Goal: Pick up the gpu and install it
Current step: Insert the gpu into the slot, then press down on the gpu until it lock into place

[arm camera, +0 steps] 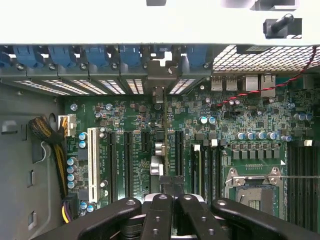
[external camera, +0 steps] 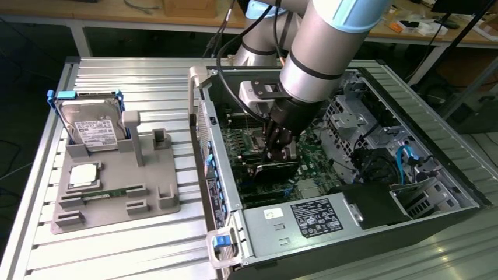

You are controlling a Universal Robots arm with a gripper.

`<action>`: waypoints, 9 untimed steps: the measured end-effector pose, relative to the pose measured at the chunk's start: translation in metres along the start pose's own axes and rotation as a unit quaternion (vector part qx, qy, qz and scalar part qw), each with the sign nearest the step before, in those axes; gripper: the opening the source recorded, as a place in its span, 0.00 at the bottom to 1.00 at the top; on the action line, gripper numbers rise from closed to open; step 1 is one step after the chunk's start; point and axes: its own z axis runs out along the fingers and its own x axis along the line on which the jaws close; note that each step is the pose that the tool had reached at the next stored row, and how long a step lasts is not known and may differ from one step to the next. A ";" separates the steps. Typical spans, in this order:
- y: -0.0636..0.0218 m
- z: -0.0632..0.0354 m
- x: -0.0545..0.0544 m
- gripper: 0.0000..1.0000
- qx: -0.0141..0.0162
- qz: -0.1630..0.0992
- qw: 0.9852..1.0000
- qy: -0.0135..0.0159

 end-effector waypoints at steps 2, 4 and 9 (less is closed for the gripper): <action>0.0000 0.0000 0.000 0.11 0.000 0.000 1.000 0.000; 0.0000 0.0001 0.000 0.11 0.000 0.000 1.000 0.000; 0.0073 0.0006 0.000 0.11 0.000 0.000 1.000 0.000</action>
